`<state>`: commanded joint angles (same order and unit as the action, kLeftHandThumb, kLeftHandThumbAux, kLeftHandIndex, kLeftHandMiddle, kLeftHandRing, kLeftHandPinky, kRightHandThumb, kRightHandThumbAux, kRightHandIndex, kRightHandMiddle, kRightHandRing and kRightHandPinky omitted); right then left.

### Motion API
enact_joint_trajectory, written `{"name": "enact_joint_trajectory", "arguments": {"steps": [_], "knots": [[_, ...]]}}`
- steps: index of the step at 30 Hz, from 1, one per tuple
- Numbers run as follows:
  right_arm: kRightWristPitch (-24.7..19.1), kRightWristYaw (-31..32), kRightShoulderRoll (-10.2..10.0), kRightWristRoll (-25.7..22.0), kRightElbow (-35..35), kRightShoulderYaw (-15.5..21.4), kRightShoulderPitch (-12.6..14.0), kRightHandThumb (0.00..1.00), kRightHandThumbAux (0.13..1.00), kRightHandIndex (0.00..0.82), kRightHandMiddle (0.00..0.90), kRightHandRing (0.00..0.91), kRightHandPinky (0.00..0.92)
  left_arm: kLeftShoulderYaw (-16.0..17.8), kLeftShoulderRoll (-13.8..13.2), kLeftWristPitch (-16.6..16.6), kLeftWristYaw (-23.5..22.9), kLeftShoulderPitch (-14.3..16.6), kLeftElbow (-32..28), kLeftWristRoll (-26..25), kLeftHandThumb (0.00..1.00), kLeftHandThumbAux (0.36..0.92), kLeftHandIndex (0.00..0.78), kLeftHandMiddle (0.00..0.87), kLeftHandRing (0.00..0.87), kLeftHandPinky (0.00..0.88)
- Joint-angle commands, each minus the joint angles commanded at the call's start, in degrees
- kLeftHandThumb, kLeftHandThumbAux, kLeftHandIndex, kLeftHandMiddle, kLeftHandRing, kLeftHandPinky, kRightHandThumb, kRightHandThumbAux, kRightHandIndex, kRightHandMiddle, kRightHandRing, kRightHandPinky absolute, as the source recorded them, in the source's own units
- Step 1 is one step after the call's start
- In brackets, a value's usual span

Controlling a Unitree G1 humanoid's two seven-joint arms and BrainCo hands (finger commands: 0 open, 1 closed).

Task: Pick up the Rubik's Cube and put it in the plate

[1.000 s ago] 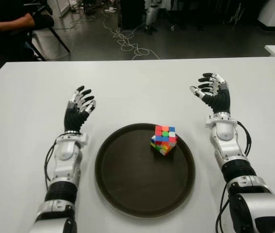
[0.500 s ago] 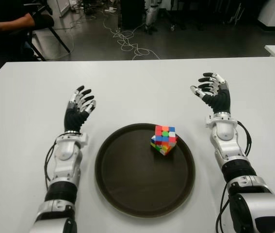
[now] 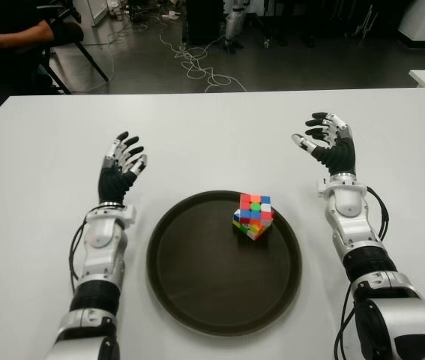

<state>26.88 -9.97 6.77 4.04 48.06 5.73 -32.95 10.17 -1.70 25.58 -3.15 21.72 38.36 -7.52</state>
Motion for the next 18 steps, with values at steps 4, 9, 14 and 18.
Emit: {"name": "enact_joint_trajectory", "arguments": {"steps": [4,9,14,18], "knots": [[0.2,0.3,0.0,-0.1,0.1,0.0,0.0,0.186,0.858,0.337,0.401,0.392,0.361,-0.1,0.0,0.4,0.2,-0.1,0.1,0.1,0.147,0.796,0.116,0.187,0.191,0.198],[0.3,0.7,0.1,-0.1,0.3,0.0,0.0,0.177,0.865,0.341,0.406,0.392,0.347,-0.2,0.0,0.5,0.3,-0.1,-0.1,0.2,0.143,0.796,0.106,0.179,0.18,0.19],[0.5,0.6,0.2,-0.1,0.6,-0.1,-0.1,0.17,0.868,0.335,0.405,0.388,0.328,-0.3,-0.2,0.5,0.4,0.0,0.1,0.4,0.125,0.789,0.104,0.174,0.176,0.187],[0.5,0.8,0.1,-0.3,0.9,0.0,-0.3,0.168,0.877,0.326,0.396,0.377,0.322,-0.1,-0.3,0.7,0.5,0.1,0.5,0.4,0.125,0.787,0.107,0.176,0.18,0.188]]}}
